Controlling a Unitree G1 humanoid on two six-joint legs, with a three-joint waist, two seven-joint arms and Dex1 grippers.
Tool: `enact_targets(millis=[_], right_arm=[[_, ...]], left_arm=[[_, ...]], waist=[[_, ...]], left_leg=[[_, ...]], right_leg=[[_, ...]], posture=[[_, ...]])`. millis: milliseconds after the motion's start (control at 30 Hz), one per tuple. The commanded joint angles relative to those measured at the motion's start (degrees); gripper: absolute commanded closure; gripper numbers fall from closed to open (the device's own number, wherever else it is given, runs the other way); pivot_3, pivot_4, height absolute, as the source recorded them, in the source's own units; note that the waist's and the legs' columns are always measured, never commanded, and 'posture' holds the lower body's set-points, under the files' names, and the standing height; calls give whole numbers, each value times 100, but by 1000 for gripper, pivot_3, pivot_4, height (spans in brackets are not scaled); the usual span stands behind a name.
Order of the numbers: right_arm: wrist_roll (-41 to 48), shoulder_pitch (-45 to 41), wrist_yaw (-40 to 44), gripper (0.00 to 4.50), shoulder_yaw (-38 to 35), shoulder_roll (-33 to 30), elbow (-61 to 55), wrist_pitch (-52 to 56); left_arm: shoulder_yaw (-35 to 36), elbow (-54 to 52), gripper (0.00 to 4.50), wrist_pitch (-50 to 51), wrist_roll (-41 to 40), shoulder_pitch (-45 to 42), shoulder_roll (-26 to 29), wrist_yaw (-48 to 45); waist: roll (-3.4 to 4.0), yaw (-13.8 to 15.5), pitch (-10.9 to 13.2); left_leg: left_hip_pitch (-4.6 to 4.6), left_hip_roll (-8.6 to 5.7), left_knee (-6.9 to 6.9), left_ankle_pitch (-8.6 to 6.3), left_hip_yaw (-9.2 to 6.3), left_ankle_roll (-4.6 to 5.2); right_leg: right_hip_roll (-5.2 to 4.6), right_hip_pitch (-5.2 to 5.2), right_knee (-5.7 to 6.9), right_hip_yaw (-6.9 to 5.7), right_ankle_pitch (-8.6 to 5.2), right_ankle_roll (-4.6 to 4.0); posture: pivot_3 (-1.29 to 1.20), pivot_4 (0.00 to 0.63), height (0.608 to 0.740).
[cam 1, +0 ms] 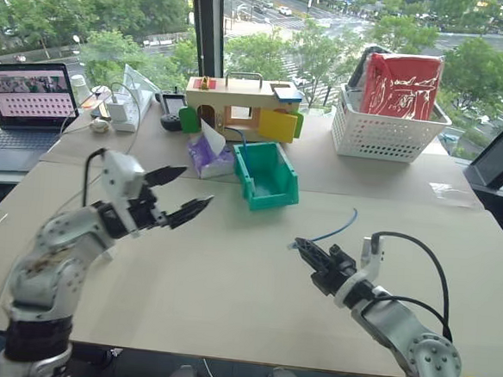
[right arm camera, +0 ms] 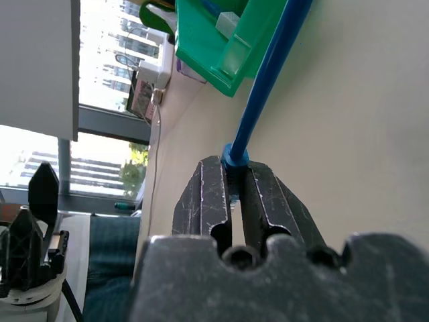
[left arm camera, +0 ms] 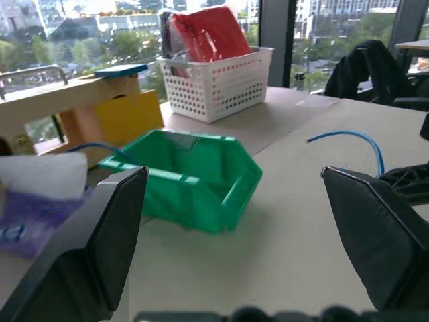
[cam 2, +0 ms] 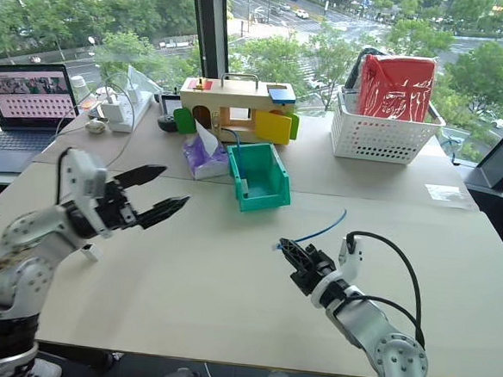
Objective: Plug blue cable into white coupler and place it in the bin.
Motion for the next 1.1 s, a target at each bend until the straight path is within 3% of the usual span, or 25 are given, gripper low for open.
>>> enact_targets(millis=[33, 200, 333, 933, 967, 1033, 1100], right_arm=[[135, -195, 229, 4500, 29, -12, 111, 268], [147, -331, 308, 4500, 59, 29, 281, 445], [110, -376, 289, 4500, 71, 134, 316, 478], [-115, -263, 180, 4500, -87, 354, 84, 337], [-122, -258, 177, 4500, -94, 361, 75, 332], [-135, -235, 164, 4500, -113, 371, 47, 316], [-145, -208, 150, 4500, -133, 382, 14, 299]], left_arm=[[948, -364, 36, -151, -456, 691, -54, 165], [1686, -165, 36, -736, -415, 1919, -408, 116], [1576, 178, 36, -1289, -97, 2416, -635, 134], [411, 2516, 36, -2229, 992, 1475, -877, 766], [398, 2593, 444, -2240, 1018, 1440, -868, 813], [403, 2723, 738, -2259, 1044, 1412, -829, 839], [394, 2800, 1502, -2346, 1100, 1414, -768, 816]], waist=[[-3, -2, 2], [-7, 7, 4], [-11, 4, 5], [-20, -2, 1], [-19, 1, 1], [-19, 1, 0], [-18, 1, 0]], left_leg=[[0, 0, 0, 0, 0, 0], [0, 4, 0, 0, 3, 0], [2, 6, -2, -1, 7, 1], [0, 6, -2, 0, 5, 1], [0, 6, -2, 0, 4, 1], [2, 6, -2, 0, 5, 1], [5, 6, -2, 0, 5, 1]], right_leg=[[-1, -1, 0, 0, 1, -2], [-2, -1, -1, -4, 6, -17], [-1, -2, 0, -4, 4, -28], [1, -3, 5, -5, -6, -32], [1, -3, 6, -6, -6, -33], [1, -2, 9, -5, -6, -33], [1, -1, 11, -4, -6, -32]], posture=[[0, 150, 740], [0, 150, 740], [0, 150, 740], [0, 150, 740], [0, 150, 740], [0, 150, 740], [0, 150, 740]])
